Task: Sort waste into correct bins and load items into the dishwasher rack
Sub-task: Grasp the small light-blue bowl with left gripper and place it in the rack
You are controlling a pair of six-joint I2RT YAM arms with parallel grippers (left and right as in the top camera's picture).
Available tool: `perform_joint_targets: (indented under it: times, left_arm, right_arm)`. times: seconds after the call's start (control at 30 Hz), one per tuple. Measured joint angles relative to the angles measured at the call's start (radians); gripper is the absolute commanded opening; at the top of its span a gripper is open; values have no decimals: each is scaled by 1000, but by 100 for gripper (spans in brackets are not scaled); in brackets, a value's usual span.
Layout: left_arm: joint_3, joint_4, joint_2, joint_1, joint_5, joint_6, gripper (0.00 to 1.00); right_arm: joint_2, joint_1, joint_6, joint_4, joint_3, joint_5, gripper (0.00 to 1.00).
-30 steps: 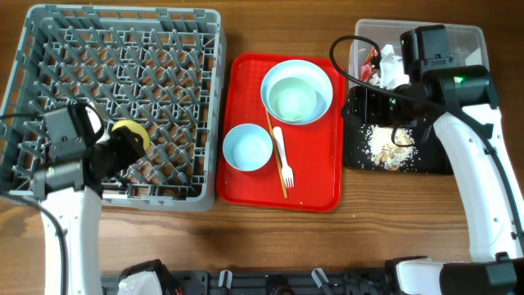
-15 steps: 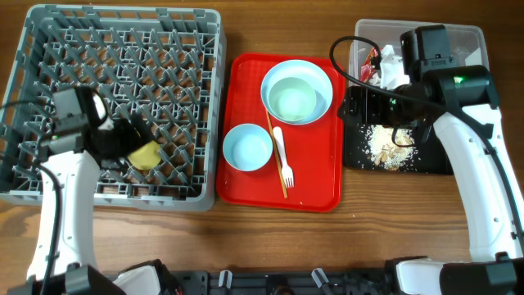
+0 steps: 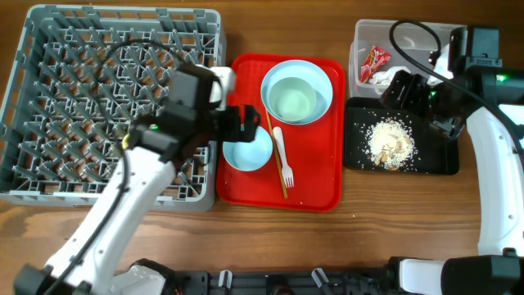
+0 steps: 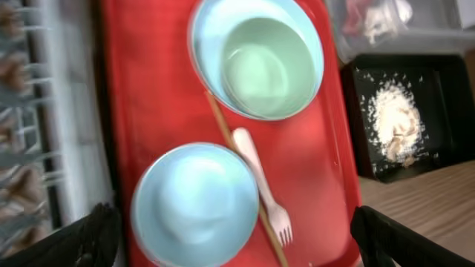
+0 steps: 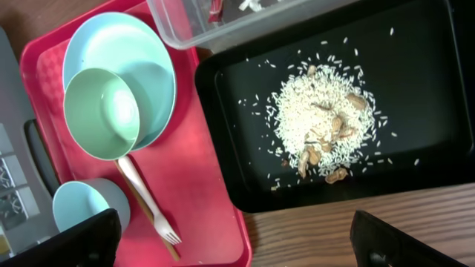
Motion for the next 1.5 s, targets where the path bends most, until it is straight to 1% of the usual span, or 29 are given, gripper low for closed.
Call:
perform_joint_targets:
  times: [0.07,0.13,0.17,0.23,0.27,0.33,0.37,0.4,0.43,0.47,0.53,0.7,0.83,0.87,0.9,0.97,1.03,1.07,1.1,1.13,1.2,1.3,1.37,1.4,1.5]
  left_arm:
    - [1,30,111,-107,-38,0,92]
    - [1,35,191,-156,-75,2,84]
    - [1,37,227,-171,-91,0,83]
    - [1,38,311,-198,-113,1,77]
    - [1,38,360,-209,-122,1,70]
    - [1,37,427,-218,-129,-2,46]
    - [1,37,441,-219,-132,1,39]
    - [1,37,449,-219,-134,-1,24]
    - [1,38,456,-219,-137,7,11]
    - [1,40,458,-219,-138,3,4]
    - [1,47,457,-219,-145,5,4]
    - [3,46,385,-221,-159,6,4]
    - [6,50,225,-213,-132,5,4]
    - [8,59,167,-197,-124,4,4]
    - [16,65,91,-159,-119,5,4]
    - [27,77,2,-79,-111,4,4]
    - [30,88,-64,45,-70,17,4]
    - [31,103,-82,130,-7,36,4]
    - [31,109,-84,179,37,50,4]
    - [31,124,-79,253,129,74,4]
    - [31,157,-64,354,261,105,4]
    - [33,257,15,525,512,132,4]
    - [33,294,72,582,608,137,4]
    - [33,328,129,619,694,139,4]
    - [33,392,263,684,846,141,4]
  right_arm:
    - [0,0,1,-6,0,0,100]
    - [0,0,4,-9,0,0,100]
    - [0,0,5,-10,0,0,100]
    - [0,0,7,-11,0,0,100]
    - [0,0,7,-10,0,0,100]
    - [0,0,8,-10,0,0,100]
    - [0,0,8,-11,0,0,100]
    - [0,0,8,-11,0,0,100]
    - [0,0,8,-11,0,0,100]
    - [0,0,8,-11,0,0,100]
    - [0,0,8,-11,0,0,100]
    - [0,0,8,-18,0,0,100]
    - [0,0,8,-18,0,0,100]
    - [0,0,8,-18,0,0,100]
    - [0,0,8,-18,0,0,100]
    - [0,0,8,-18,0,0,100]
    - [0,0,8,-18,0,0,100]
    - [0,0,7,-18,0,0,99]
    - [0,0,8,-18,0,0,100]
    - [0,0,8,-18,0,0,100]
    - [0,0,8,-18,0,0,100]
    - [0,0,8,-18,0,0,100]
    - [0,0,8,-21,0,0,100]
    - [0,0,8,-24,0,0,100]
    - [0,0,8,-29,0,0,100]
